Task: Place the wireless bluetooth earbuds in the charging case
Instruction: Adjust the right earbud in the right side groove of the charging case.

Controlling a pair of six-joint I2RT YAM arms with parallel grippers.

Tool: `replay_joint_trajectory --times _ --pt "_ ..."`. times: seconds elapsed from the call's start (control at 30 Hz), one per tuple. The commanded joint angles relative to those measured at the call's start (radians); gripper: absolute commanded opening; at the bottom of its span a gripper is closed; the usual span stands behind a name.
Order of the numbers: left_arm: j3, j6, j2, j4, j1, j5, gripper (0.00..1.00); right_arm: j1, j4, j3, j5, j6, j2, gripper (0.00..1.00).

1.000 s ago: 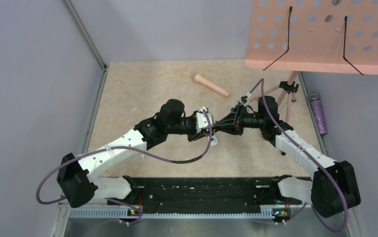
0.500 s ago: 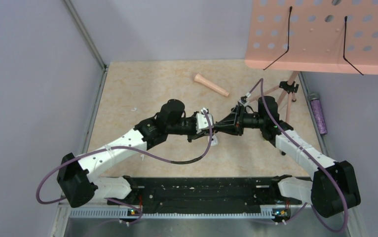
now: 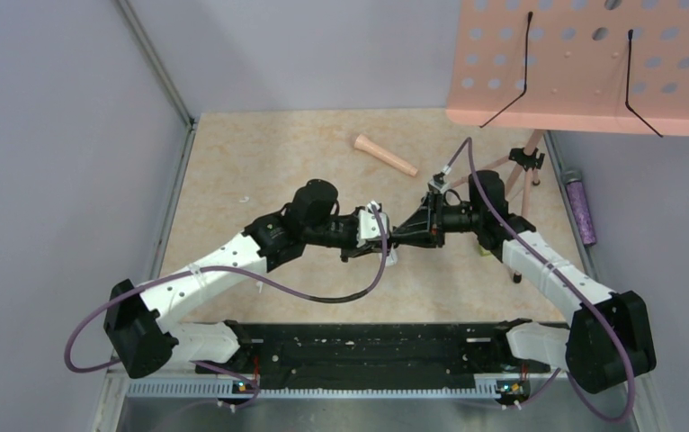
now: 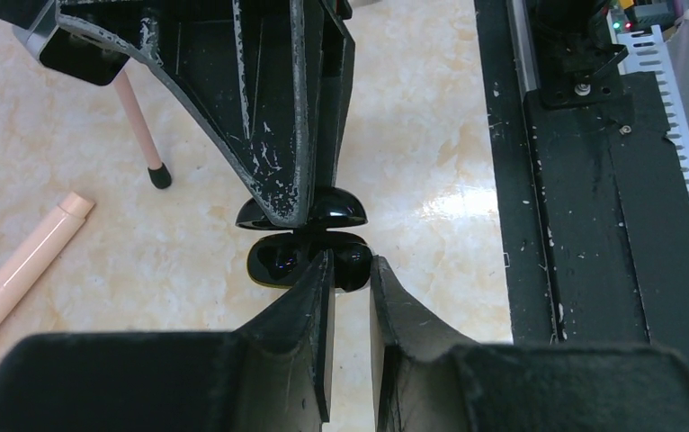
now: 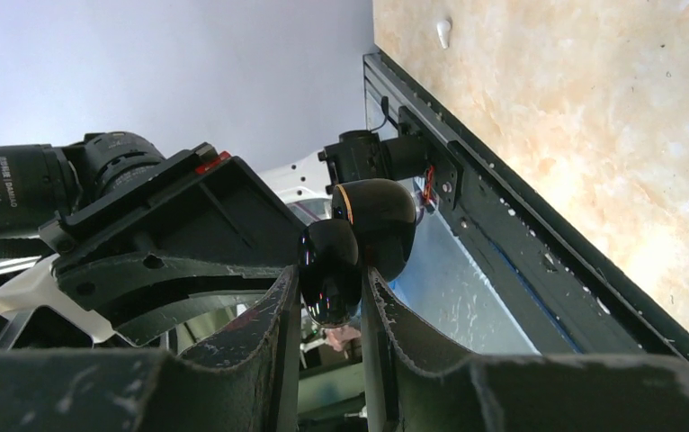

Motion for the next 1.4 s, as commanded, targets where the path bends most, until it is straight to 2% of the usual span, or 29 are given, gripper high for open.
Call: replay_joint_trajectory --times 0.0,0.33,0.87,1.07,1.37 --pt "0.053 0.03 -0.001 -0.016 -0.002 0.045 0.0 0.001 -0.039 0.062 -0.067 -0.084 0.006 0.0" --pt "0.103 0.077 0.01 -0.097 -0.002 0.087 0.0 0.0 -0.13 0.071 -0.093 -0.184 0.014 0.0" --pt "0.116 0.07 0.017 -0.109 -0.002 0.125 0.0 0.001 -0.181 0.077 -0.088 -0.241 0.018 0.0" --pt "0.139 0.088 0.025 -0.143 -0.002 0.151 0.0 0.002 -0.262 0.094 -0.095 -0.319 0.019 0.0" --pt "0.144 0.065 0.015 -0.14 -0.002 0.174 0.0 0.002 -0.279 0.103 -0.044 -0.307 0.024 0.0"
